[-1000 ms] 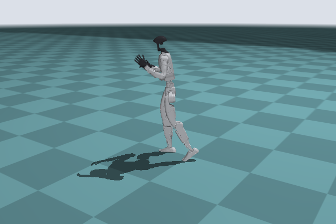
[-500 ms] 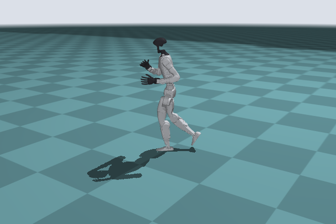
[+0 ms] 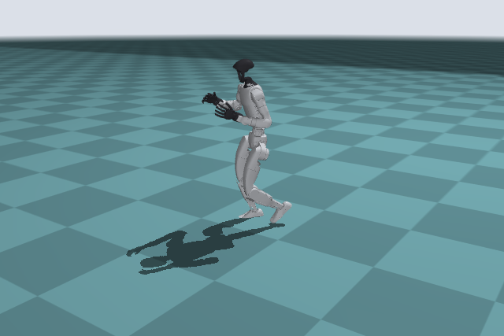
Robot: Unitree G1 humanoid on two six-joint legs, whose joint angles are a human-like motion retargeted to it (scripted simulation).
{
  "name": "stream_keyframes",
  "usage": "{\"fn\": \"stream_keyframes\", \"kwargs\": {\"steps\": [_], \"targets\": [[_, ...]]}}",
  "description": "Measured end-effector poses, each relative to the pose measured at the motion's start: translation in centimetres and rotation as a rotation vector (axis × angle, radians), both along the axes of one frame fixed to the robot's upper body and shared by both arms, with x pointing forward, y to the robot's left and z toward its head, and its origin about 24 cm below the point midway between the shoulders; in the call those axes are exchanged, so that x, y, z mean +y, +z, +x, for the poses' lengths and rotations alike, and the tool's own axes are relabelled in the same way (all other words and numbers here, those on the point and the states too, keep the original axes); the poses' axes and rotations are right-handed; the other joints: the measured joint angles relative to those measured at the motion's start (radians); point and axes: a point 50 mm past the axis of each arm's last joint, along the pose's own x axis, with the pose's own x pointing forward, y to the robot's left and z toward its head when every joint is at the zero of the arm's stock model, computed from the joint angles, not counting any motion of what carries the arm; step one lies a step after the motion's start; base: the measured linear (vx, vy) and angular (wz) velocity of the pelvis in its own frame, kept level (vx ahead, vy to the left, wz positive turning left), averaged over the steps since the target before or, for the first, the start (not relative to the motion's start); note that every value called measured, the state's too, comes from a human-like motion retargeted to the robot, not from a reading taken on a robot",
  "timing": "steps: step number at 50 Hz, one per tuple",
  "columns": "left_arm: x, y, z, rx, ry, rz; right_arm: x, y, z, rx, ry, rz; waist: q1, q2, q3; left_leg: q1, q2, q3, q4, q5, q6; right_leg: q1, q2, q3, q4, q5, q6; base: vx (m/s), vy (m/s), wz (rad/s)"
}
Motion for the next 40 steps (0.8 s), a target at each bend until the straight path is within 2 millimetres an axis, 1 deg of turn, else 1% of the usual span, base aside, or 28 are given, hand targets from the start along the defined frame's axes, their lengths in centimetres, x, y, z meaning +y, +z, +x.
{"fn": "stream_keyframes", "kwargs": {"steps": [2, 3, 5, 7, 8, 10, 11, 12, 13, 15, 17, 18, 19, 20, 22, 23, 25, 27, 28, 29, 30, 31, 32, 33, 35, 36, 38, 40], "targets": [[0.3, -1.2, -1.2, 0.058, -0.044, -0.047, 1.0, 1.0, -0.4, -0.039, 0.054, 0.094, 0.068, -0.037, -0.019, -0.069, 0.015, 0.043, -0.101, -0.034, 0.002, 0.042, -0.032, -0.014, -0.031, 0.031, 0.041, 0.90, 0.13, 0.31], [0.5, -1.6, -1.7, 0.079, -0.060, -0.056, 1.5, 1.0, -0.8, -0.031, 0.098, 0.155, 0.108, -0.061, -0.034, -0.087, 0.010, 0.058, -0.202, -0.039, -0.006, 0.066, -0.049, -0.015, -0.060, 0.065, 0.055, 0.93, 0.17, 0.27], [1.1, -2.1, -2.4, 0.109, -0.066, -0.042, 2.4, 0.7, -1.6, -0.003, 0.170, 0.246, 0.187, -0.111, -0.054, -0.076, -0.014, 0.087, -0.502, -0.006, -0.041, 0.115, -0.085, -0.003, -0.114, 0.155, 0.087, 0.96, 0.24, 0.35], [1.7, -2.5, -2.5, 0.138, -0.050, 0.000, 3.1, 0.2, -2.1, 0.013, 0.207, 0.249, 0.227, -0.127, -0.063, -0.015, -0.007, 0.188, -0.827, 0.059, -0.089, 0.159, -0.094, 0.021, -0.129, 0.269, 0.139, 0.98, 0.34, 0.84], [2.0, -2.8, -2.5, 0.158, -0.034, 0.008, 3.5, -0.1, -2.3, 0.023, 0.220, 0.217, 0.223, -0.114, -0.063, 0.020, 0.008, 0.276, -0.946, 0.094, -0.106, 0.190, -0.081, 0.036, -0.138, 0.329, 0.129, 0.98, 0.37, 1.41], [2.3, -3.6, -2.5, 0.205, -0.009, 0.026, 4.0, -0.8, -2.6, 0.039, 0.232, 0.131, 0.187, -0.081, -0.061, 0.078, 0.024, 0.436, -1.048, 0.137, -0.118, 0.226, -0.040, 0.101, -0.097, 0.412, 0.102, 0.97, 0.35, 1.87], [2.3, -3.8, -2.2, 0.221, -0.001, 0.038, 4.2, -1.2, -2.6, 0.050, 0.230, 0.092, 0.158, -0.070, -0.053, 0.102, 0.024, 0.456, -1.031, 0.110, -0.093, 0.217, -0.010, 0.163, -0.023, 0.417, 0.093, 0.94, 0.29, 2.10], [2.1, -4.0, -1.8, 0.230, 0.006, 0.050, 4.3, -1.6, -2.4, 0.066, 0.225, 0.063, 0.130, -0.063, -0.044, 0.120, 0.023, 0.453, -1.000, 0.073, -0.066, 0.199, 0.018, 0.219, 0.068, 0.402, 0.086, 0.91, 0.25, 2.11], [1.8, -3.8, -0.9, 0.224, 0.009, 0.065, 4.4, -2.1, -2.1, 0.090, 0.214, 0.052, 0.106, -0.064, -0.030, 0.123, 0.020, 0.405, -0.941, 0.018, -0.034, 0.159, 0.041, 0.264, 0.195, 0.344, 0.083, 0.89, 0.20, 1.93], [0.7, -2.4, 1.0, 0.159, 0.009, 0.108, 4.1, -3.6, -1.4, 0.164, 0.161, 0.080, 0.073, -0.086, -0.017, 0.102, 0.007, 0.324, -0.808, -0.096, 0.004, 0.035, 0.014, 0.255, 0.446, 0.183, 0.043, 0.89, 0.14, 1.56], [-0.6, 0.3, 2.3, 0.025, -0.007, 0.177, 3.1, -5.6, -1.4, 0.245, 0.086, 0.119, 0.048, -0.096, -0.022, 0.116, 0.008, 0.297, -0.743, -0.162, -0.034, -0.085, -0.078, 0.152, 0.556, 0.060, -0.047, 0.94, 0.13, 1.25], [-1.2, 2.0, 2.7, -0.059, -0.020, 0.217, 2.4, -6.3, -1.8, 0.275, 0.061, 0.142, 0.030, -0.092, -0.029, 0.132, 0.013, 0.278, -0.738, -0.172, -0.069, -0.134, -0.111, 0.095, 0.556, 0.004, -0.088, 0.98, 0.14, 1.43], [-1.9, 3.6, 2.9, -0.139, -0.034, 0.250, 1.6, -6.8, -2.4, 0.302, 0.057, 0.172, 0.001, -0.080, -0.037, 0.151, 0.020, 0.247, -0.747, -0.162, -0.102, -0.167, -0.115, 0.051, 0.504, -0.024, -0.099, 1.00, 0.14, 1.65], [-2.5, 5.1, 2.9, -0.219, -0.047, 0.279, 0.9, -7.0, -3.2, 0.326, 0.065, 0.206, -0.032, -0.063, -0.047, 0.172, 0.028, 0.211, -0.764, -0.142, -0.133, -0.192, -0.104, 0.014, 0.424, -0.040, -0.094, 1.03, 0.14, 1.89], [-3.5, 7.3, 2.8, -0.339, -0.056, 0.260, -0.5, -6.9, -4.6, 0.357, 0.091, 0.229, -0.121, -0.024, -0.058, 0.231, 0.040, 0.132, -0.823, -0.049, -0.171, -0.180, -0.054, -0.038, 0.116, 0.057, -0.007, 1.10, 0.10, 2.01], [-3.9, 8.0, 2.5, -0.380, -0.059, 0.222, -0.9, -6.8, -5.0, 0.367, 0.091, 0.216, -0.165, -0.017, -0.061, 0.270, 0.037, 0.100, -0.856, 0.008, -0.185, -0.161, -0.044, -0.069, -0.058, 0.127, 0.050, 1.19, 0.03, 1.88], [-4.7, 8.4, 1.9, -0.418, -0.093, 0.142, -1.7, -6.8, -5.8, 0.383, 0.069, 0.193, -0.238, -0.034, -0.070, 0.376, 0.013, 0.053, -0.933, 0.128, -0.208, -0.155, -0.046, -0.123, -0.272, 0.197, 0.204, 1.27, -0.11, 1.52], [-5.1, 8.9, 1.5, -0.433, -0.116, 0.076, -1.9, -6.7, -5.9, 0.388, 0.054, 0.161, -0.258, -0.030, -0.056, 0.451, 0.051, 0.055, -0.926, 0.206, -0.219, -0.133, 0.043, -0.083, -0.440, 0.241, 0.206, 1.30, -0.38, 0.72], [-5.3, 9.1, 1.4, -0.441, -0.124, 0.070, -2.1, -6.5, -5.9, 0.378, 0.042, 0.156, -0.259, -0.037, -0.042, 0.487, 0.052, 0.058, -0.903, 0.224, -0.202, -0.123, 0.066, -0.029, -0.452, 0.288, 0.206, 1.27, -0.22, 0.54], [-5.4, 9.2, 1.3, -0.444, -0.125, 0.078, -2.3, -6.2, -5.8, 0.362, 0.029, 0.155, -0.252, -0.049, -0.028, 0.508, 0.032, 0.064, -0.853, 0.218, -0.163, -0.109, 0.054, 0.016, -0.425, 0.323, 0.206, 1.22, 0.02, 0.52], [-5.5, 9.2, 1.3, -0.445, -0.124, 0.093, -2.4, -5.9, -5.8, 0.345, 0.016, 0.155, -0.243, -0.064, -0.012, 0.521, 0.002, 0.072, -0.790, 0.199, -0.113, -0.093, 0.026, 0.057, -0.379, 0.352, 0.206, 1.12, 0.20, 0.42], [-5.3, 9.0, 1.6, -0.425, -0.112, 0.085, -2.2, -5.8, -5.2, 0.327, 0.008, 0.142, -0.230, -0.051, 0.010, 0.479, 0.004, 0.084, -0.658, 0.150, -0.055, -0.093, 0.011, 0.055, -0.293, 0.276, 0.107, 1.05, 0.24, 0.36], [-5.2, 8.5, 1.8, -0.395, -0.108, 0.079, -2.0, -5.7, -4.6, 0.308, -0.001, 0.129, -0.216, -0.038, 0.029, 0.431, 0.011, 0.091, -0.523, 0.098, -0.008, -0.102, 0.001, 0.048, -0.189, 0.199, 0.032, 1.00, 0.16, 0.35], [-5.3, 7.6, 2.1, -0.347, -0.121, 0.077, -1.9, -5.5, -3.8, 0.285, -0.013, 0.116, -0.200, -0.024, 0.042, 0.371, 0.029, 0.089, -0.383, 0.042, 0.016, -0.129, 0.003, 0.030, -0.050, 0.118, 0.003, 1.01, 0.07, 0.55], [-5.5, 5.2, 2.1, -0.237, -0.172, 0.055, -1.6, -4.9, -2.5, 0.235, -0.038, 0.092, -0.171, -0.011, 0.048, 0.243, 0.051, 0.070, -0.175, -0.024, 0.038, -0.130, -0.019, -0.019, 0.109, 0.019, 0.001, 1.02, 0.01, 0.97], [-5.3, 4.1, 1.7, -0.195, -0.198, 0.047, -1.3, -4.5, -2.2, 0.211, -0.033, 0.107, -0.152, -0.009, 0.038, 0.176, 0.052, 0.053, -0.129, -0.038, 0.039, -0.096, -0.031, -0.048, 0.105, 0.004, 0.010, 1.04, -0.02, 1.22], [-4.5, 2.4, 0.5, -0.127, -0.231, 0.041, -0.7, -3.8, -2.3, 0.178, 0.008, 0.170, -0.081, -0.015, 0.007, 0.062, 0.037, 0.036, -0.117, -0.057, 0.036, -0.023, -0.048, -0.078, 0.058, 0.016, 0.022, 1.05, -0.03, 0.86], [-3.2, 1.3, -0.8, -0.063, -0.244, 0.052, -0.1, -3.3, -2.9, 0.168, 0.060, 0.232, 0.032, -0.047, -0.032, -0.009, 0.005, 0.057, -0.237, -0.050, 0.020, 0.039, -0.066, -0.063, -0.005, 0.084, 0.041, 1.06, 0.01, 0.08]]}}
